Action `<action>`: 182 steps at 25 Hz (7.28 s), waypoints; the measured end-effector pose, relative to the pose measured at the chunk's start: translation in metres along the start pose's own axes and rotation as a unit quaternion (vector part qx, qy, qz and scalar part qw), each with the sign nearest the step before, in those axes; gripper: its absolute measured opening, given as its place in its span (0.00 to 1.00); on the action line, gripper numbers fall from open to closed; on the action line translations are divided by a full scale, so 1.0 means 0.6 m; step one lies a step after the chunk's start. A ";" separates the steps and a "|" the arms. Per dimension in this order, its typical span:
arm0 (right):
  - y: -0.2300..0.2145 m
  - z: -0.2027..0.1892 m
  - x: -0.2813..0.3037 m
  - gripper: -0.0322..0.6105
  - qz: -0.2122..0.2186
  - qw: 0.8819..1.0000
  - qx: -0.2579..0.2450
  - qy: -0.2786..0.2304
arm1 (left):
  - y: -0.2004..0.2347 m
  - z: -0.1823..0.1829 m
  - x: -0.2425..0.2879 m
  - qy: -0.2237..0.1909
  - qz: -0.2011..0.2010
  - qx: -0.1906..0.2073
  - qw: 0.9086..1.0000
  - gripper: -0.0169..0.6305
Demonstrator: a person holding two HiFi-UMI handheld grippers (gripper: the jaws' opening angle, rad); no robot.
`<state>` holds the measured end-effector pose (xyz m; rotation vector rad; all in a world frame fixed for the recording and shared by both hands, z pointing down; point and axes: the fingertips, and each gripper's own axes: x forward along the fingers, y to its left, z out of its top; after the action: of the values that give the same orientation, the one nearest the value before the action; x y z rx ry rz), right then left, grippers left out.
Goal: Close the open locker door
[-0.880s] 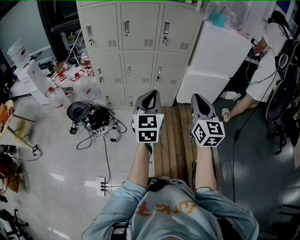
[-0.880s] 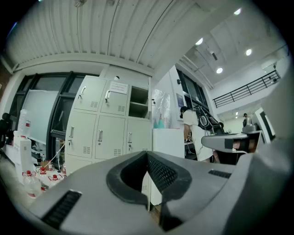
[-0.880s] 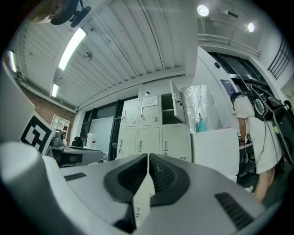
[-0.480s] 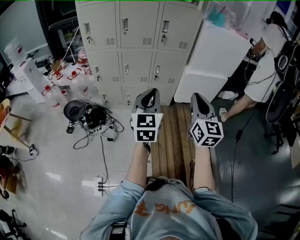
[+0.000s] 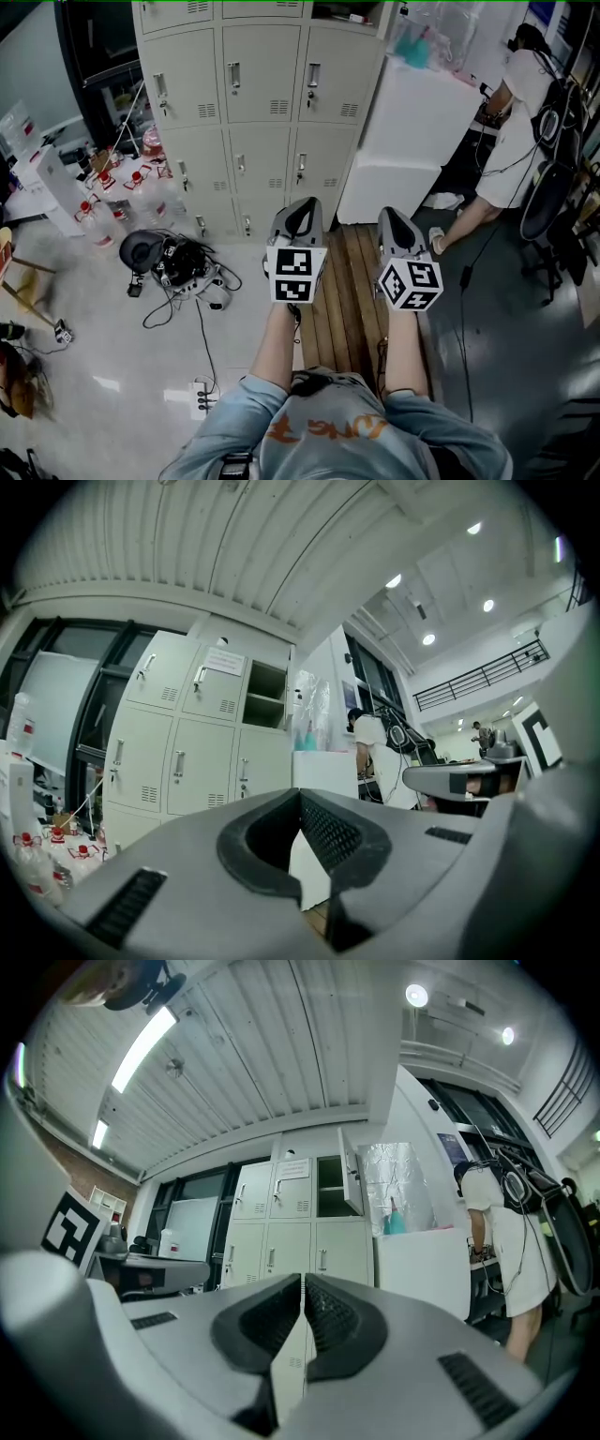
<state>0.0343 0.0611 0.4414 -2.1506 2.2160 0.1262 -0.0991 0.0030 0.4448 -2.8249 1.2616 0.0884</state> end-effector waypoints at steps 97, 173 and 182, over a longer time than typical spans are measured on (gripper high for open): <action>-0.354 0.388 0.766 0.10 0.192 0.966 -0.044 -0.170 | 0.045 0.400 0.747 -0.113 0.088 0.097 0.985 0.06; -0.266 0.328 0.969 0.10 0.200 0.973 -0.074 -0.090 | 0.387 0.313 0.855 -0.021 0.171 0.117 0.978 0.06; -0.278 0.274 0.883 0.10 0.195 0.976 -0.038 -0.089 | 0.350 0.253 0.772 -0.010 0.193 0.090 0.977 0.06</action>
<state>0.1812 -0.4555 0.2242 -1.6286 2.5260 0.4061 0.0481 -0.4710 0.2566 -2.3917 1.7008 0.0154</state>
